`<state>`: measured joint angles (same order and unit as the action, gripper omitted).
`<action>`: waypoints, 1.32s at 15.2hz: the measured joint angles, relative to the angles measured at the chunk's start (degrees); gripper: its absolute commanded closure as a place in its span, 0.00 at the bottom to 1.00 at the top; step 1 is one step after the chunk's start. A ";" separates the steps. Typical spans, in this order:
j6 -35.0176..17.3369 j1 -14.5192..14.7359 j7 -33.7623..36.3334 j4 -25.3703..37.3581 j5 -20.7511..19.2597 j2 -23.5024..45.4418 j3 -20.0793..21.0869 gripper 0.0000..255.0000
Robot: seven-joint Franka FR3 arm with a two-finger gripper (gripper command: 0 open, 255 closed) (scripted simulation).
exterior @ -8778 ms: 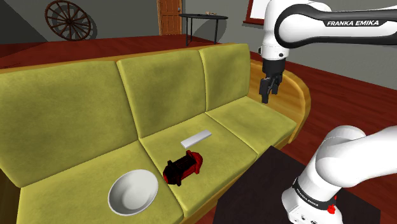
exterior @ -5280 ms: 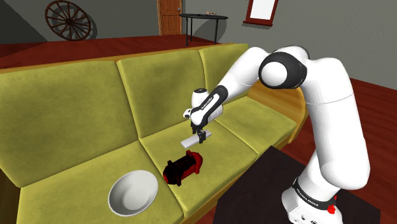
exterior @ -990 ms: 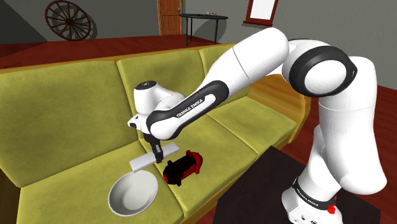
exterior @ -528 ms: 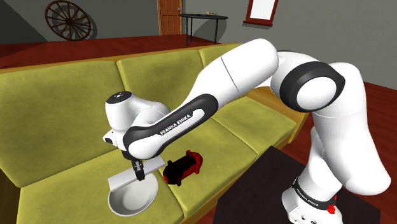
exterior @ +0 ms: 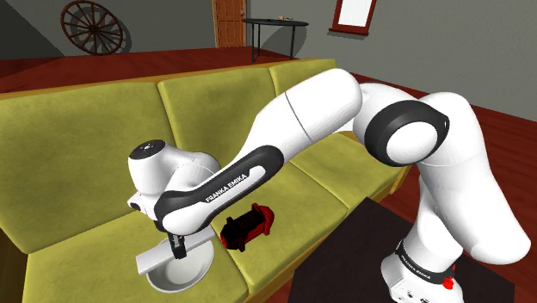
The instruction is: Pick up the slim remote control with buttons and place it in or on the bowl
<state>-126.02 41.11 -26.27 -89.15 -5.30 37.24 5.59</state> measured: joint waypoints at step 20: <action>-4.38 0.18 0.28 -0.35 -0.44 4.00 -0.34 0.00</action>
<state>-130.40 41.30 -25.99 -89.50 -5.73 41.24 5.26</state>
